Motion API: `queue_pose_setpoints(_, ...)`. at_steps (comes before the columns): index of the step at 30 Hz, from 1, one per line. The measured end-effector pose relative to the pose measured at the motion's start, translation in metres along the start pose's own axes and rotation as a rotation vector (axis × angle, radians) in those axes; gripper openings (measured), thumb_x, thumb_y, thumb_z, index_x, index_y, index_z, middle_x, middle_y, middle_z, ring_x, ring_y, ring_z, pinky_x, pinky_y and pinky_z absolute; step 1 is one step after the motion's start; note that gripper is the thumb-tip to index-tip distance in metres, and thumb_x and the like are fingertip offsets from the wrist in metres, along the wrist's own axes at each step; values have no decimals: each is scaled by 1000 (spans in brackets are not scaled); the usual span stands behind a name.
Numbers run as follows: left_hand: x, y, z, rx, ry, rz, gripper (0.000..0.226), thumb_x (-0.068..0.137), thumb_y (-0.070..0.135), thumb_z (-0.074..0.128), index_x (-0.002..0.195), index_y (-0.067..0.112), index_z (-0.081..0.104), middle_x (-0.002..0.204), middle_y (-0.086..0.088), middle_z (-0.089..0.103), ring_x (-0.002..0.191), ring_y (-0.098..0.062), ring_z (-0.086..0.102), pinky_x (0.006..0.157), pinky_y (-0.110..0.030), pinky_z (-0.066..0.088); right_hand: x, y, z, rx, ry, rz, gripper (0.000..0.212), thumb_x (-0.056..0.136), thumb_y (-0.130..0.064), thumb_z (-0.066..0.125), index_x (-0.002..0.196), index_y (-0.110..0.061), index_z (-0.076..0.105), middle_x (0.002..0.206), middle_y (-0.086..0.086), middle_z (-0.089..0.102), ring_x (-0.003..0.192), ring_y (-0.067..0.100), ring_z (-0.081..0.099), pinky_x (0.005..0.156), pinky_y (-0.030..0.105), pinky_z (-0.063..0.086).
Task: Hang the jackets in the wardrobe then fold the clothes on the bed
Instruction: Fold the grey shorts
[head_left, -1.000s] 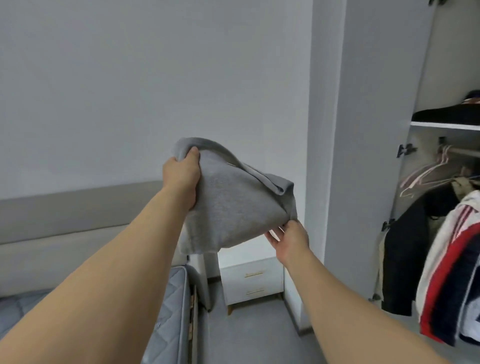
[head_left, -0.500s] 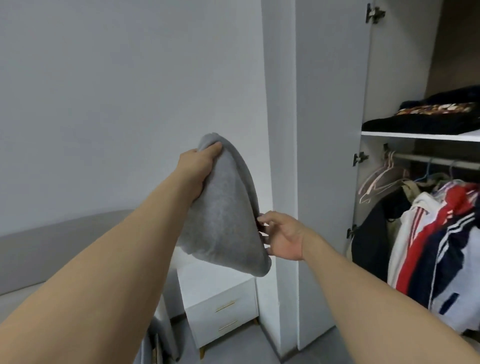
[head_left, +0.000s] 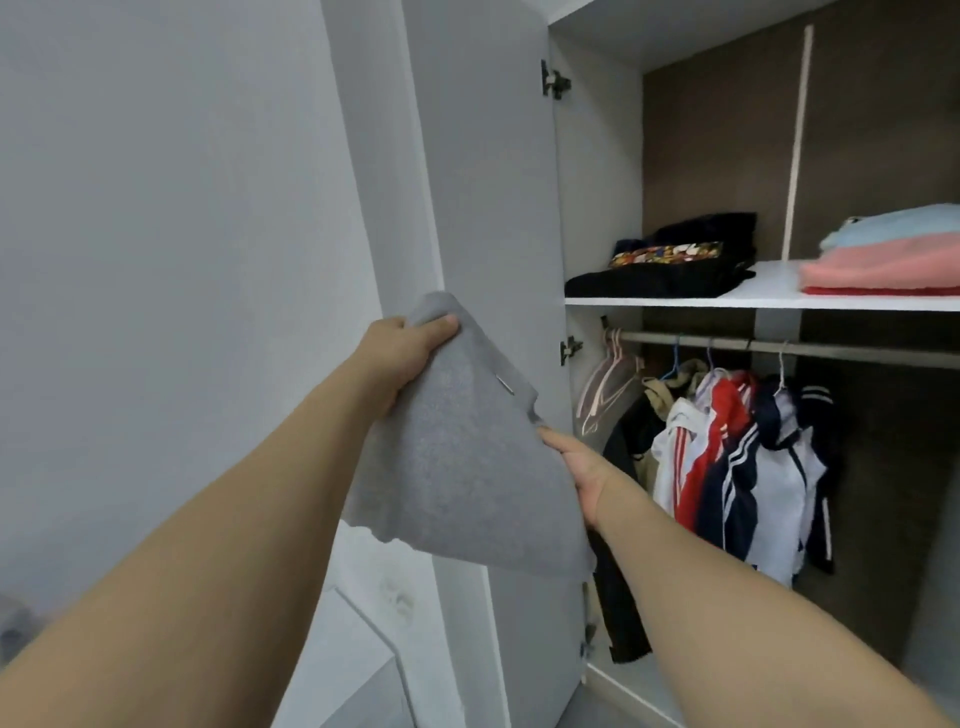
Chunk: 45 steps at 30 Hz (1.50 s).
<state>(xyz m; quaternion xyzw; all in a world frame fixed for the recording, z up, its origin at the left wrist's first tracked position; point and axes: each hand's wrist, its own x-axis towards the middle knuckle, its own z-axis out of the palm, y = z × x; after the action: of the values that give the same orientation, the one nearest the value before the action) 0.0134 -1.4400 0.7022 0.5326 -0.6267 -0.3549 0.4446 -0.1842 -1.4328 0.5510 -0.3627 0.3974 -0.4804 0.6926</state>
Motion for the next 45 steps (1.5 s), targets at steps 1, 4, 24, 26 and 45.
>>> queue_pose_setpoints(1, 16, 1, 9, 47, 21, 38, 51, 83, 50, 70, 115, 12, 63, 102, -3, 68, 86, -17, 66, 68, -26, 52, 3, -16, -13, -16, 38, -27, 36, 66, -42, 79, 90, -15, 77, 92, 10, 74, 79, 26, 71, 79, 38, 53)
queue_pose_setpoints(4, 63, -2, 37, 123, 72, 99, 43, 84, 50, 67, 109, 15, 63, 104, -2, 66, 91, -21, 64, 82, -33, 53, 13, -63, -48, -4, 107, -106, 30, 68, -34, 78, 89, -13, 80, 99, 12, 74, 84, 30, 72, 79, 40, 53)
queue_pose_setpoints(24, 325, 107, 253, -239, -181, 354, 40, 92, 29, 47, 127, 12, 41, 123, -11, 55, 109, -31, 55, 98, -44, 46, 80, -300, -190, -41, 669, -764, 41, 91, -26, 66, 127, -8, 59, 117, 14, 68, 105, 31, 67, 89, 47, 54)
queue_pose_setpoints(26, 338, 129, 285, -275, -229, 405, 28, 92, 25, 46, 119, 18, 40, 117, -6, 56, 105, -29, 55, 98, -43, 46, 70, -324, -207, -60, 758, -844, 38, 92, -23, 65, 125, -5, 59, 114, 15, 69, 99, 30, 69, 79, 42, 58)
queue_pose_setpoints(45, 398, 340, 621, -343, -338, 652, 40, 99, 36, 42, 136, 22, 32, 124, -9, 56, 109, -34, 56, 86, -38, 42, -20, -547, -463, -350, 1336, -1058, 29, 94, -30, 61, 115, -10, 62, 102, 4, 69, 87, 20, 65, 72, 31, 50)
